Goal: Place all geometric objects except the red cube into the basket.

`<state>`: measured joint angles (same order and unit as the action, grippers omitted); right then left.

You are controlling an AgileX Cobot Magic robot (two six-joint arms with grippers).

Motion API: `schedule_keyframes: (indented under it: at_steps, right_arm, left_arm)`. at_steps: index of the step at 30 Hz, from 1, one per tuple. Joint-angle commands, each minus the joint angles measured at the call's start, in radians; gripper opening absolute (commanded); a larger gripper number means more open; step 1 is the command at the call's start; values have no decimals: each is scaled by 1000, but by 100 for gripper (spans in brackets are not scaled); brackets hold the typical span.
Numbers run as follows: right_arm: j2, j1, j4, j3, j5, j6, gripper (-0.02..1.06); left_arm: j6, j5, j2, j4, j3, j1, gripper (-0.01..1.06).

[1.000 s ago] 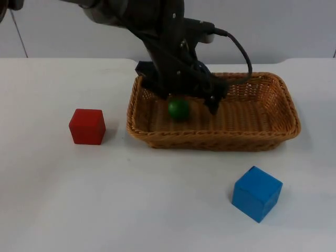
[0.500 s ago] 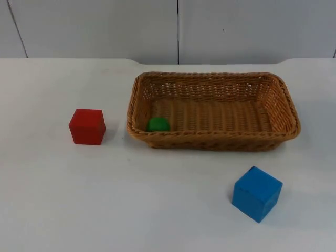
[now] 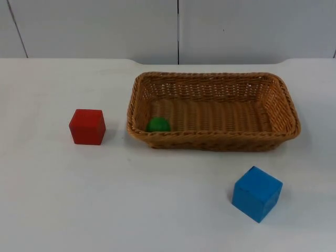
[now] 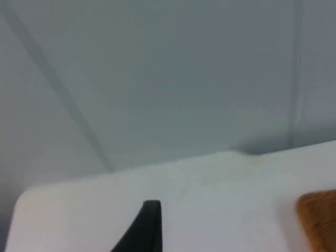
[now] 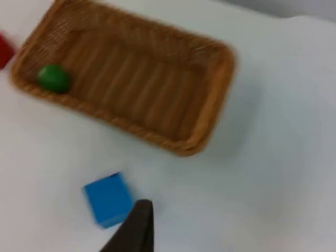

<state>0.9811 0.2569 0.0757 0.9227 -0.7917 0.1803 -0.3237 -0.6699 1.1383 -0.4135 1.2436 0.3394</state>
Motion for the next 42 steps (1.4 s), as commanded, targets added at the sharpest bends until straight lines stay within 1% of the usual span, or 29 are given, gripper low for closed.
schedule_keyframes:
  at_steps: [1,3,5,6,7,9,10,11,12,14,16,17,19,21,27,30,33,36,42]
  right_arm:
    - [62,76,5,-33,51,-2,103]
    - [147,162,7,-69,136,-10,103]
    - [233,221,8,-97,210,-34,103]
    - [233,221,8,-97,210,-34,103]
    - [283,244,8,-99,234,-44,103]
    - [370,273,8,-99,276,-50,103]
    - [415,283,8,-99,302,-50,103]
    - [415,283,8,-99,302,-50,103]
    - [456,288,8,-99,323,-50,103]
    - [530,288,16,-99,348,-20,103]
    - [588,288,41,-99,362,48,103]
    - [588,288,41,-99,362,48,103]
    - [650,288,92,-99,389,133,103]
    - [689,288,144,-99,416,186,103]
    - [763,288,144,-99,467,187,103]
    - [820,288,144,-99,503,205,103]
    - [864,288,144,-99,519,218,103]
    - [924,288,144,-99,583,232,103]
    - [937,288,144,-95,630,232,103]
  left_arm:
    - [-36,21,-83,45,-114,-91,104]
    - [-2,23,-147,136,-204,-192,104]
    - [55,5,-177,218,-252,-268,104]
    - [55,5,-177,218,-252,-268,104]
    - [84,-1,-185,252,-269,-301,104]
    - [100,-3,-192,275,-294,-331,104]
    - [100,-3,-192,271,-296,-330,104]
    - [100,-3,-192,271,-296,-330,104]
    - [100,-1,-192,272,-298,-330,104]
    - [102,8,-192,272,-301,-330,104]
    - [102,14,-192,272,-301,-330,104]
    - [102,14,-192,272,-301,-330,104]
    - [102,25,-192,272,-301,-330,104]
    - [102,29,-192,275,-301,-330,104]
    - [106,29,-192,299,-301,-330,104]
    - [111,29,-192,301,-301,-330,104]
    - [111,29,-192,301,-301,-330,104]
    - [111,29,-192,301,-301,-330,104]
    - [111,29,-192,301,-301,-330,104]
